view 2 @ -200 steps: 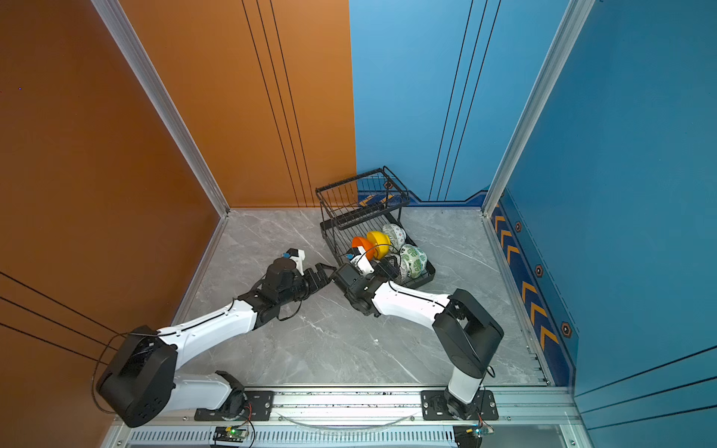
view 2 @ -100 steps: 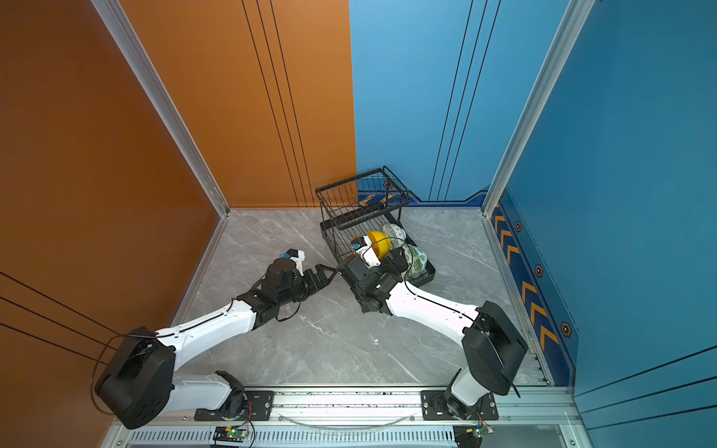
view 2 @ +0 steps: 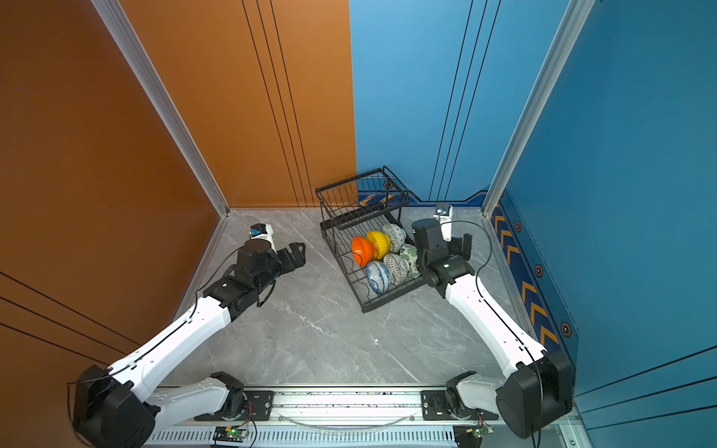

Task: Load bowls into a dish rack
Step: Reset both arms

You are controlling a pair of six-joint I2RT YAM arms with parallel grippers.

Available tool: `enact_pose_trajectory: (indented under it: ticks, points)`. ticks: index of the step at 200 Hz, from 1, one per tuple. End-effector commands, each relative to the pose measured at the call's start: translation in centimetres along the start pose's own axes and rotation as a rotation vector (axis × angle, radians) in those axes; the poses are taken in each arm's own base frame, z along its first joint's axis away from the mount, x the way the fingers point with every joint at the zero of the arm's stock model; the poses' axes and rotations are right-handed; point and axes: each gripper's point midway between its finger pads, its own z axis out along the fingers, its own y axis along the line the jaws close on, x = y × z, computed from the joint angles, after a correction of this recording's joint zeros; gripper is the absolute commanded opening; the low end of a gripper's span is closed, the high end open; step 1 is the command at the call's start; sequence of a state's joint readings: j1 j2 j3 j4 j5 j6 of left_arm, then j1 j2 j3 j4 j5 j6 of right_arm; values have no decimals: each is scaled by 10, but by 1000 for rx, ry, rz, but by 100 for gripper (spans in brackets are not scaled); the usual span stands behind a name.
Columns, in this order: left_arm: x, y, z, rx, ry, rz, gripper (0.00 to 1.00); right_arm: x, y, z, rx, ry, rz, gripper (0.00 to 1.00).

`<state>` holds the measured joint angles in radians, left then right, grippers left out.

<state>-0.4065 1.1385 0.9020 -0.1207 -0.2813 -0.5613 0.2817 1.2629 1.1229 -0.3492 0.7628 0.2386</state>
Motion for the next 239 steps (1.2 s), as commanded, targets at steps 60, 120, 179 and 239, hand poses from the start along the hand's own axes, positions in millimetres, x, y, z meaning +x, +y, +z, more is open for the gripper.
enact_pose_trajectory:
  ticks: [60,120,179,239]
  points:
    - [-6,162,6,-578,-175,334,98,107,-74,67,217,28,281,100]
    - [43,224,36,-567,-149,261,98,137,-25,67,123,-75,-8,100]
    - [53,196,67,-388,-138,309,98,141,-7,56,77,-188,-98,100]
    - [73,179,79,-265,-136,381,98,148,5,56,-49,-259,40,100]
